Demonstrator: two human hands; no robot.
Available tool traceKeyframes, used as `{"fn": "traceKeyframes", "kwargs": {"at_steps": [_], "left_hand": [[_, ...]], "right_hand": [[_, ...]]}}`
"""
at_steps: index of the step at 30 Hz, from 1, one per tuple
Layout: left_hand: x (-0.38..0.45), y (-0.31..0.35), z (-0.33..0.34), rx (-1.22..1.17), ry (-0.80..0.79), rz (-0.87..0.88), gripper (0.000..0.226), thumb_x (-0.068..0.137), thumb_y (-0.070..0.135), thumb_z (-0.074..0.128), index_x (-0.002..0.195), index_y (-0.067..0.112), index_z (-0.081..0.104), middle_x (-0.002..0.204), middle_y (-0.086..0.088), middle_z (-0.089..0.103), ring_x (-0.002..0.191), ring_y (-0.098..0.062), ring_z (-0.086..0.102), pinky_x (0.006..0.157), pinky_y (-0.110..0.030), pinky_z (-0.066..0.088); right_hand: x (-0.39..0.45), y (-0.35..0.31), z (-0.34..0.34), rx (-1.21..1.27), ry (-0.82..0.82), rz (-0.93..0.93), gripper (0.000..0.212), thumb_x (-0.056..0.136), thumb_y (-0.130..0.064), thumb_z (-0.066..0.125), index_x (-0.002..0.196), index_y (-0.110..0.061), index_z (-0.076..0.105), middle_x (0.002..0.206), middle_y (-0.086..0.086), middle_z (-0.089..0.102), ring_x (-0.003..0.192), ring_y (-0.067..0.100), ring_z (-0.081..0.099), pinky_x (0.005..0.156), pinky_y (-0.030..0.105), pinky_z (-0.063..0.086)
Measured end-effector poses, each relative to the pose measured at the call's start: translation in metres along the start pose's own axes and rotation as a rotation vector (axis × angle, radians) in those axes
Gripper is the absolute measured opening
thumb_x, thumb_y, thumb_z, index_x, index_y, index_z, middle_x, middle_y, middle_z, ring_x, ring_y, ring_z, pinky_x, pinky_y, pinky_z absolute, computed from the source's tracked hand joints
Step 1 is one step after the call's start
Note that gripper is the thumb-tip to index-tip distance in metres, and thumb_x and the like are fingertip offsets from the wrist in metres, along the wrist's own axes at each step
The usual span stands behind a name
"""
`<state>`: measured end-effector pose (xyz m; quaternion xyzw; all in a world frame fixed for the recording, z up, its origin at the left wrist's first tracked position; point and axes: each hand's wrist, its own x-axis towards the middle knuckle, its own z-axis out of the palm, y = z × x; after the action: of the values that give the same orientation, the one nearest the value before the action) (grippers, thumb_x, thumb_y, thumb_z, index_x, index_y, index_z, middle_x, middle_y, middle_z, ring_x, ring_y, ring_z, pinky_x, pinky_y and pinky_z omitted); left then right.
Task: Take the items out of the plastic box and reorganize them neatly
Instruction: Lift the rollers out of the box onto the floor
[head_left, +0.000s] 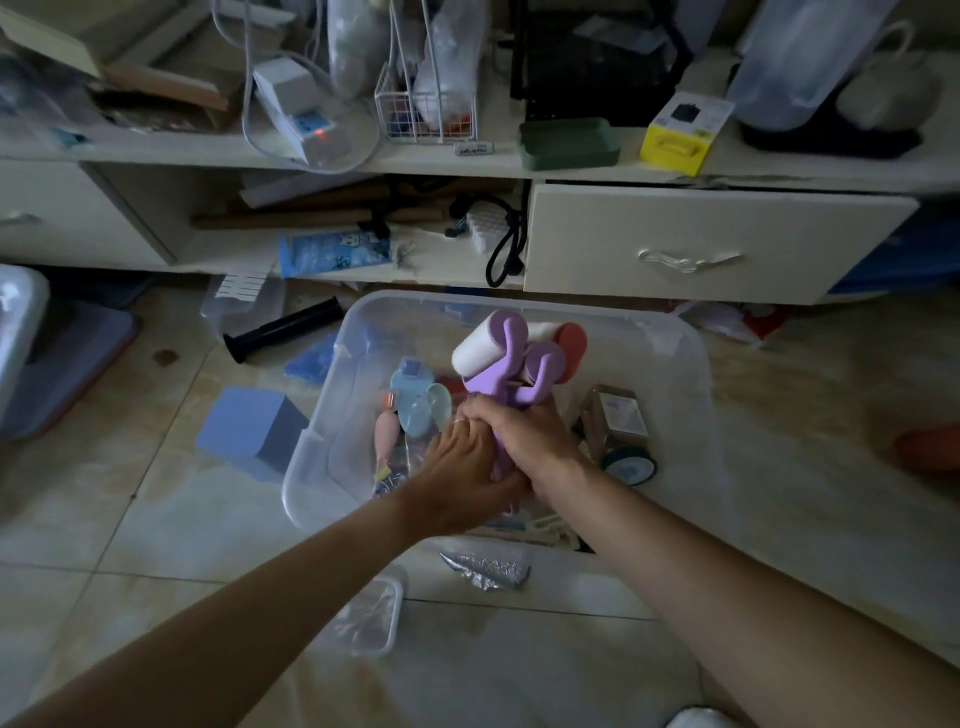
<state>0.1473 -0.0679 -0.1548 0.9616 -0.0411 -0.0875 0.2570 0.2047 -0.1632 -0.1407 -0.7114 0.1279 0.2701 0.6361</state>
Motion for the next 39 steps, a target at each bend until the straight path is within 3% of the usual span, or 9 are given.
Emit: {"fn": "traceKeyframes", "kwargs": {"at_steps": [5,9,12,14,16,21,26,31,39], "left_hand": [[0.002,0.037,-0.036,-0.041,-0.042,0.124,0.085,0.084,0.058,0.032,0.15,0.006,0.021,0.148,-0.014,0.034,0.141,-0.021,0.025,0.119,-0.046,0.015],[-0.005,0.07,-0.039,0.198,-0.024,0.275,0.064,0.102,0.048,0.024,0.156,0.018,0.009,0.163,-0.004,0.001,0.15,-0.016,-0.008,0.12,-0.055,-0.002],[-0.007,0.094,-0.021,0.287,0.1,0.256,0.053,0.101,0.038,0.032,0.15,0.019,0.027,0.159,-0.009,0.022,0.147,-0.026,0.021,0.118,-0.05,0.024],[0.0,0.106,-0.012,0.261,0.099,0.163,0.047,0.096,0.037,0.033,0.138,0.017,0.044,0.139,-0.01,0.047,0.124,-0.027,0.05,0.1,-0.04,0.045],[0.008,0.108,-0.007,0.318,0.035,0.079,0.048,0.092,0.042,0.03,0.124,0.016,0.054,0.123,-0.008,0.057,0.11,-0.026,0.057,0.086,-0.036,0.047],[0.02,0.084,0.008,0.411,-0.057,-0.079,0.045,0.088,0.042,0.051,0.123,0.015,0.05,0.125,-0.009,0.055,0.114,-0.028,0.055,0.087,-0.036,0.046],[0.038,0.108,-0.007,0.412,0.08,0.056,0.044,0.078,0.022,0.056,0.12,0.011,0.054,0.114,-0.013,0.063,0.097,-0.034,0.062,0.072,-0.04,0.052],[0.069,0.176,-0.014,0.309,0.223,0.124,0.032,0.085,0.023,0.05,0.116,0.016,0.058,0.108,-0.01,0.066,0.091,-0.033,0.064,0.066,-0.038,0.048],[0.067,0.203,0.069,0.301,0.094,0.131,0.036,0.082,0.02,0.048,0.117,0.011,0.052,0.121,-0.011,0.053,0.106,-0.03,0.056,0.084,-0.039,0.046]], "right_hand": [[-0.01,-0.022,-0.027,-0.005,0.068,-0.111,0.063,0.06,-0.033,0.077,0.118,-0.017,0.059,0.084,-0.002,0.076,0.071,0.014,0.074,0.055,0.028,0.057],[-0.017,-0.045,-0.058,0.004,0.203,-0.209,0.059,0.064,-0.03,0.074,0.117,-0.018,0.052,0.086,0.005,0.072,0.075,0.023,0.072,0.067,0.041,0.062],[-0.024,-0.057,-0.084,-0.324,0.344,-0.269,0.05,0.079,-0.021,0.07,0.116,-0.016,0.037,0.088,0.001,0.062,0.075,0.019,0.066,0.053,0.026,0.044],[-0.024,-0.048,-0.09,-0.603,0.449,-0.325,0.051,0.08,-0.019,0.069,0.119,-0.013,0.036,0.097,0.002,0.059,0.082,0.026,0.065,0.056,0.028,0.043],[-0.018,-0.028,-0.089,-0.833,0.503,-0.358,0.059,0.083,-0.023,0.069,0.129,-0.009,0.036,0.109,0.009,0.056,0.091,0.034,0.064,0.065,0.036,0.048],[-0.012,0.003,-0.088,-1.041,0.506,-0.29,0.067,0.091,-0.029,0.064,0.143,-0.005,0.029,0.121,0.015,0.055,0.102,0.038,0.064,0.075,0.041,0.05],[-0.02,-0.034,-0.109,-1.092,0.616,-0.415,0.062,0.098,-0.022,0.056,0.149,-0.003,0.026,0.122,0.017,0.054,0.102,0.037,0.064,0.069,0.043,0.047],[-0.029,-0.069,-0.163,-1.06,0.857,-0.52,0.05,0.098,-0.014,0.054,0.143,-0.001,0.036,0.119,0.021,0.058,0.098,0.038,0.065,0.065,0.042,0.049],[-0.001,0.05,-0.271,-0.793,0.97,-0.035,0.077,0.084,-0.025,0.072,0.144,-0.004,0.029,0.123,0.019,0.051,0.102,0.041,0.061,0.077,0.045,0.05]]}}
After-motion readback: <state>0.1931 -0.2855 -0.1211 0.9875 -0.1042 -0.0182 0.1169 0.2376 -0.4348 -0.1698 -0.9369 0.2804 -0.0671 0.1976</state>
